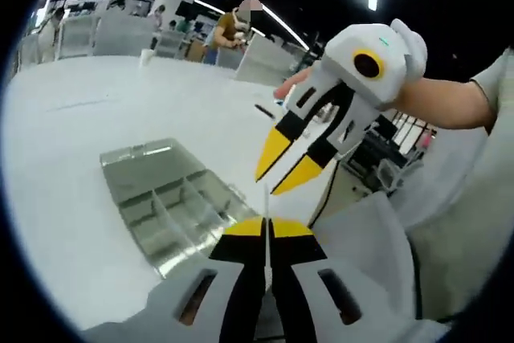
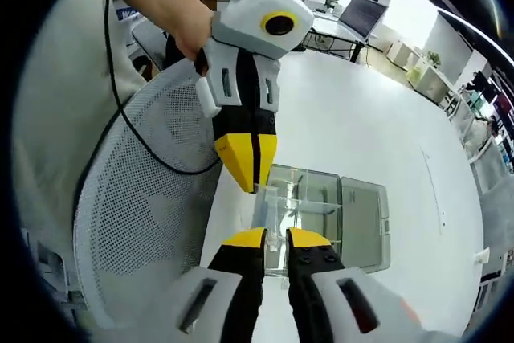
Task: Insert the divider into the dual guide fixture by aligning both edges with the guide slots and pushing it downward to the bottom, including one-sided entry, uneven engagement, binding, and posture correction.
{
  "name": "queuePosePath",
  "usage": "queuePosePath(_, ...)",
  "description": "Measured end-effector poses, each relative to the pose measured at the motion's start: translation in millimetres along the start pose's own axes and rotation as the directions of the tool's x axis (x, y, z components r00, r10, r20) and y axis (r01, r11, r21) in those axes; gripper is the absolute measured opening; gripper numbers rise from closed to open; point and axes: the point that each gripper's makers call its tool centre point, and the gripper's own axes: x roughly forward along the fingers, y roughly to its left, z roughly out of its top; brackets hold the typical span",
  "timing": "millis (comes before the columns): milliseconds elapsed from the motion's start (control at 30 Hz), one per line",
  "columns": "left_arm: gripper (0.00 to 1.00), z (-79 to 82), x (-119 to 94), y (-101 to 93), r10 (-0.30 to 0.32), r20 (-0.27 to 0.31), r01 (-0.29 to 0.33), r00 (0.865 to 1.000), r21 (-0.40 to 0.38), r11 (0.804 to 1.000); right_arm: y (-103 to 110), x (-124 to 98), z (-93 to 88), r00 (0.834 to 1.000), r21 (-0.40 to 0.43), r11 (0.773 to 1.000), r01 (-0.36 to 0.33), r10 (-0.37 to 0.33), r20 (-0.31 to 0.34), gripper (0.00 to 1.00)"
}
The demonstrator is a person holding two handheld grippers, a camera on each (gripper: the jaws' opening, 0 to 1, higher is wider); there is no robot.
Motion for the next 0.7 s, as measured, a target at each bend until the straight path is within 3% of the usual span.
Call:
queuePosePath(267, 0.0, 0.3, 0, -3.6, -0.013, -0.001, 0.013, 1.0, 0.066, 0.998, 4, 3, 1.6, 0.999, 0.001, 0.999, -0.034, 0.034, -0.004, 0.03)
queuePosePath(700, 0.0, -3.1, 0, -7.7, -0.025, -0.01, 0.026, 1.0, 0.163, 0.986, 12, 4, 2.1, 0.994, 0.068, 0.992, -0.105, 0.104, 0.015, 0.01)
